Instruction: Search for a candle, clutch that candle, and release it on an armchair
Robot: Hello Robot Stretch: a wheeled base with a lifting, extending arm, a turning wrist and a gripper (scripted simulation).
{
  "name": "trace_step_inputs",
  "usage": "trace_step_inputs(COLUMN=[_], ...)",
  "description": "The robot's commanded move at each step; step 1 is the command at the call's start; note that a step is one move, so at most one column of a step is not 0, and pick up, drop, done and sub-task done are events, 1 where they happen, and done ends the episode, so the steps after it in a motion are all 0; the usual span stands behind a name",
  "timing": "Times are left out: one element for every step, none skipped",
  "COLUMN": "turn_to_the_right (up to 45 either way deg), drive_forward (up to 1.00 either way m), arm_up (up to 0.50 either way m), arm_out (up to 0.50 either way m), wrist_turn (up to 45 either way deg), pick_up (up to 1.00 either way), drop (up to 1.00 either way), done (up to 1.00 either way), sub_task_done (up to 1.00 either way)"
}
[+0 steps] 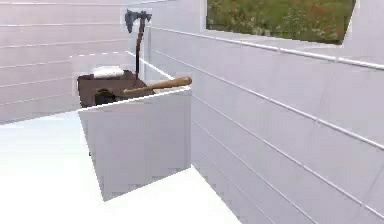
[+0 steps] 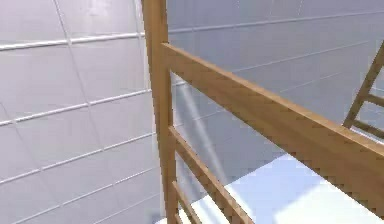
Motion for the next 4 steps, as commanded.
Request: trace_step_inputs(turn_to_the_right=[-30.0, 0.0, -45.0, -3.0], drive_forward=[0.0, 0.05, 0.0, 0.0], arm_up=[0.0, 0.0, 0.0, 0.0], arm_out=[0.0, 0.0, 0.0, 0.0], wrist_turn=[0.0, 0.0, 0.0, 0.0], pick_up=[0.0, 0.0, 0.0, 0.0], drop=[0.0, 0.0, 0.0, 0.0], done=[0.0, 0.0, 0.0, 0.0], sub_task_done=[0.0, 0.0, 0.0, 0.0])
